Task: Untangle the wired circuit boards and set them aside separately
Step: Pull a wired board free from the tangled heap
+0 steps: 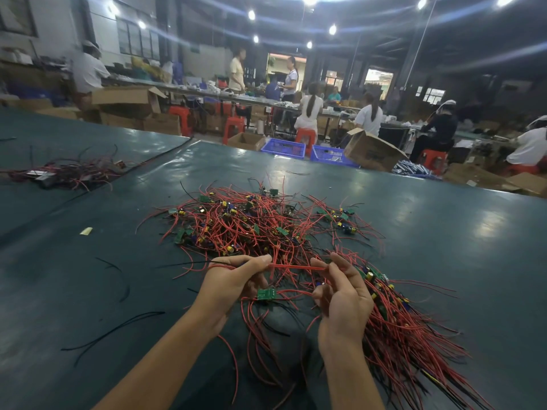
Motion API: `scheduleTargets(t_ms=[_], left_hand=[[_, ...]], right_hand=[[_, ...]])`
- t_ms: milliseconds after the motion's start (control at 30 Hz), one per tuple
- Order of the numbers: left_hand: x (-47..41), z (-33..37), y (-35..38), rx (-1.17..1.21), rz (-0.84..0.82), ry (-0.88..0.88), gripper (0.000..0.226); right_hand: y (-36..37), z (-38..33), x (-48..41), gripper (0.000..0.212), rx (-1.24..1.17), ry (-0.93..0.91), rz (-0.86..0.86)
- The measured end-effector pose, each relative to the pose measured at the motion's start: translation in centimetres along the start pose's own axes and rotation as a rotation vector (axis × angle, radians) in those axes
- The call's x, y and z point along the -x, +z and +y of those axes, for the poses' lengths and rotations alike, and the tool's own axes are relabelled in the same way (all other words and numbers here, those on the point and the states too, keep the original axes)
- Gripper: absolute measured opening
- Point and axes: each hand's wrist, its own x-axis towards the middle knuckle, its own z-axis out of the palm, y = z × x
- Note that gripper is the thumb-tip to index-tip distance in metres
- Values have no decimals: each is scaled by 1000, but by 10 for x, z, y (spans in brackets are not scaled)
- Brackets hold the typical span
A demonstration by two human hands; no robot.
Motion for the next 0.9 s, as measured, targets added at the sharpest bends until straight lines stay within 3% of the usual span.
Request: scheduleTargets(t_ms=[133,333,467,533,600,667,800,900], left_hand=[[-2,-1,-1,231,-11,-87,49],[-3,-5,1,346,21,-19,25],[-4,-6,3,227,62,81,35],[-3,-4,3,258,49,93,36],[-3,-1,2,364,-1,43,38],[-2,2,0,452,-101,-42,42],[3,3,2,462,-278,-204,50],[8,2,7,384,-359,-289,51]], right_hand=[[0,-2,1,19,19,13,25],[3,-3,4,19,30,-45,-8],[3,-4,6,14,-3,-96,-77],[3,-5,8,37,-87,-83,-156],[2,-7,7,64,-151,-26,-203],[2,-5,7,71,-89,24,-238],[8,5,13,54,210,48,-327],[14,9,20,47,295,104,-426]])
